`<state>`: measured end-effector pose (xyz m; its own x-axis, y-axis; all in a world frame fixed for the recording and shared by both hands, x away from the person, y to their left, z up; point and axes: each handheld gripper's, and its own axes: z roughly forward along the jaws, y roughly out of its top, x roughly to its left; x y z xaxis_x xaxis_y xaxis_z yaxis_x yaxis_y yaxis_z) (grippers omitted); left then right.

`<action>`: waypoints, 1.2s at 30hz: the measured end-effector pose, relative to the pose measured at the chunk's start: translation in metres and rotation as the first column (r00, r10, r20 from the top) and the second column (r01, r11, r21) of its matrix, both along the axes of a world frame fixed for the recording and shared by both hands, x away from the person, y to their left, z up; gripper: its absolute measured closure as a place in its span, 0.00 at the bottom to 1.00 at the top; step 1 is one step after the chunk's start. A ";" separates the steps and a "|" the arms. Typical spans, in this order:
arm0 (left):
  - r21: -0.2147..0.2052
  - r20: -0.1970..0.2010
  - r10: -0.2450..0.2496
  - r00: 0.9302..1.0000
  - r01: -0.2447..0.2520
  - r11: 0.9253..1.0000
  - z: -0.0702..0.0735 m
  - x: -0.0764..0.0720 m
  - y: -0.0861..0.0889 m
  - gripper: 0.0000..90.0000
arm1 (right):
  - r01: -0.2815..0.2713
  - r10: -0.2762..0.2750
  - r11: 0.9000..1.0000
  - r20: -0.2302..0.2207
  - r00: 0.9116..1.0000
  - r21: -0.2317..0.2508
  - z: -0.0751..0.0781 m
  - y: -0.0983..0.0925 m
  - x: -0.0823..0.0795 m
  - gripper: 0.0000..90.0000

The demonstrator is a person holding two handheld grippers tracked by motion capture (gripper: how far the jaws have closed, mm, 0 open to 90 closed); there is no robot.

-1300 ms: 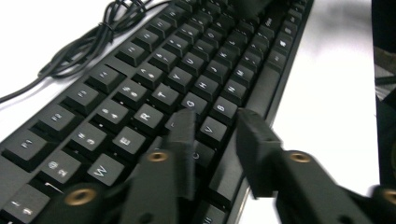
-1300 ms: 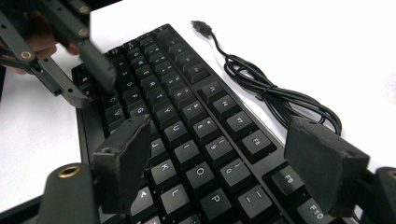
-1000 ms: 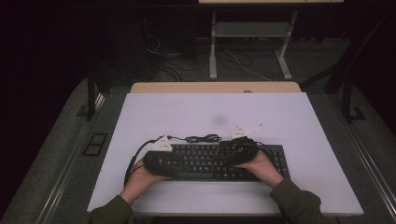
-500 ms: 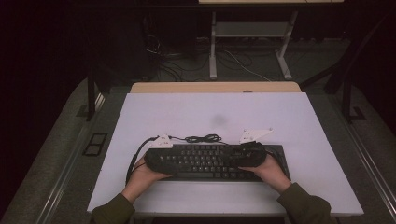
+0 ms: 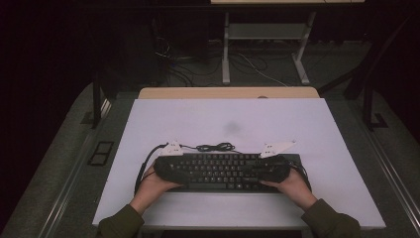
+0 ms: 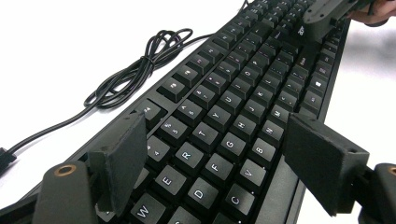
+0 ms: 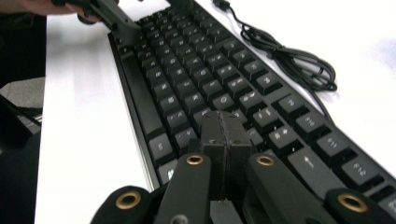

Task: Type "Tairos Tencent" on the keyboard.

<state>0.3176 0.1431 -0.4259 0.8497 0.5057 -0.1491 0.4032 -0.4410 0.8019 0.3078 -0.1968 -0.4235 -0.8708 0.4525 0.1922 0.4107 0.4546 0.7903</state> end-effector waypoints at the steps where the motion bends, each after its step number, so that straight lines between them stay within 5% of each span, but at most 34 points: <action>1: -0.001 0.001 0.000 1.000 0.000 1.000 0.000 0.000 0.000 0.24 | -0.001 0.001 1.000 0.000 1.000 -0.003 -0.001 -0.001 0.000 0.99; 17: 0.004 0.010 0.015 1.000 -0.015 1.000 0.000 0.001 0.000 0.24 | -0.027 0.026 0.995 -0.018 1.000 -0.092 -0.015 -0.005 -0.006 0.99; 27: 0.009 0.019 0.014 1.000 -0.014 1.000 0.002 0.002 -0.003 0.27 | -0.035 0.032 0.995 -0.031 0.999 -0.099 -0.017 -0.004 -0.006 0.99; 36: 0.015 0.029 -0.019 0.999 0.019 1.000 0.006 0.008 -0.011 0.62 | -0.034 0.031 0.995 -0.031 0.999 -0.098 -0.017 -0.004 -0.006 0.99</action>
